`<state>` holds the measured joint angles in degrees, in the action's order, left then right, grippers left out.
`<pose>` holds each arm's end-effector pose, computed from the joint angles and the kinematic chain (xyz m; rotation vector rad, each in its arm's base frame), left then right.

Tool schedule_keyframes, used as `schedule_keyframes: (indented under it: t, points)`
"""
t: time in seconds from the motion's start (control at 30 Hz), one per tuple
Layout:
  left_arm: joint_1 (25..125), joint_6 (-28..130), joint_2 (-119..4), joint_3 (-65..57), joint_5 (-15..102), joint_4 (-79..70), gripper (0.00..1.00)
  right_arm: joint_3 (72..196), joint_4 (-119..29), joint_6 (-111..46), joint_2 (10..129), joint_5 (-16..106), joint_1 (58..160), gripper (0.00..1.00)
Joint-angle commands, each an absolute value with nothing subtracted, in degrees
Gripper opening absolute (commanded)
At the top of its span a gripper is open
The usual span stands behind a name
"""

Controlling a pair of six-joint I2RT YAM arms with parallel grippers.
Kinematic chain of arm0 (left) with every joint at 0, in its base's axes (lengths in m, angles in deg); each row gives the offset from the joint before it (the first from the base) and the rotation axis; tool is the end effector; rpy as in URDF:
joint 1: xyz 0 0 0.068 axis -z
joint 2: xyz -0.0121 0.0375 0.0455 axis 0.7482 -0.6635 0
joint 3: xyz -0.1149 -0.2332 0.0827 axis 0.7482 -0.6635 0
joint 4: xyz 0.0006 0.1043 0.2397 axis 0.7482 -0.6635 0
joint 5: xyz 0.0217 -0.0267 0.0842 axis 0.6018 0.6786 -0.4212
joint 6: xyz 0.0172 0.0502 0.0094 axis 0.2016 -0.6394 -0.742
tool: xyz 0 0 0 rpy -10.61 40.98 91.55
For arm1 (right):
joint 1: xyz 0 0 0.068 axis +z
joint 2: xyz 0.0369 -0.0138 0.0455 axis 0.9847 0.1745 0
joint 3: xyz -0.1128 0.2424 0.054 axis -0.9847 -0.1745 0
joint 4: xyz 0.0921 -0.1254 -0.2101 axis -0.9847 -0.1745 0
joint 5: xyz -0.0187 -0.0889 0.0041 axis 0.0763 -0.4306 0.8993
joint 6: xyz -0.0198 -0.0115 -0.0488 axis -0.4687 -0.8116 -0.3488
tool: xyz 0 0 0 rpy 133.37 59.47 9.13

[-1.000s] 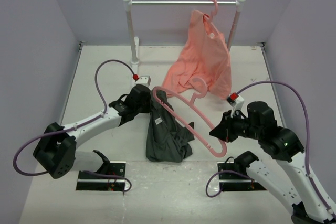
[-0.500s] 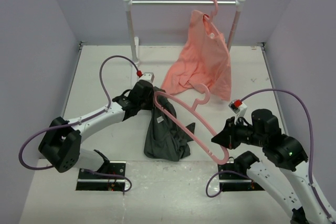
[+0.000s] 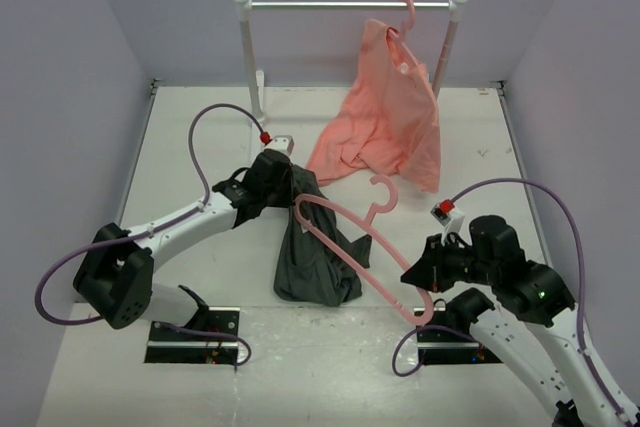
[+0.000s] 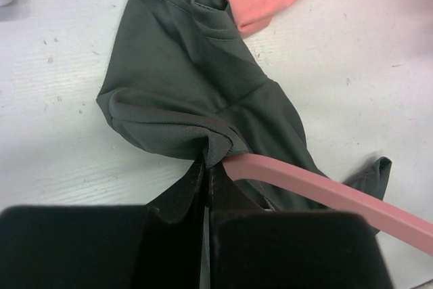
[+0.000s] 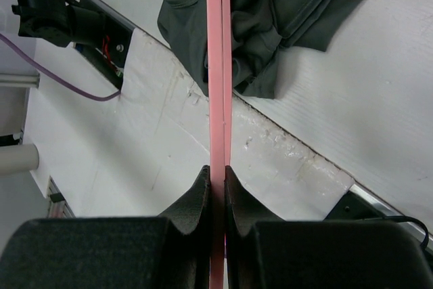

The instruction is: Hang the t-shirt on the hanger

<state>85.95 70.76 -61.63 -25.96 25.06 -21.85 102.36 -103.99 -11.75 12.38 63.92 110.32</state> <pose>0.2373 -0.1745 0.2289 0.0335 2.3638 -0.3936 0.0527 0.0496 0.2933 -0.3197 2.3839 1.0408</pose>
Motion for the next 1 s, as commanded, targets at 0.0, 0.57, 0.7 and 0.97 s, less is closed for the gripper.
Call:
schedule_keyframes:
  t: [0.0,0.57,0.7,0.97]
  points:
    - [85.80,69.36,-58.01,-24.75,30.27,-20.34,0.00,103.13,-97.38,-9.40,14.67,65.43,110.43,0.00]
    - [86.27,62.57,-54.34,-6.18,29.95,-35.57,0.00,104.41,-74.30,-7.28,23.04,71.44,111.50,0.00]
    - [86.55,63.68,-52.65,-4.28,31.82,-36.30,0.00,107.37,-75.00,-8.72,25.09,63.71,111.57,0.00]
    - [86.67,64.24,-51.23,7.48,28.85,-41.00,0.00,122.13,-78.00,-15.16,36.64,65.23,112.64,0.00]
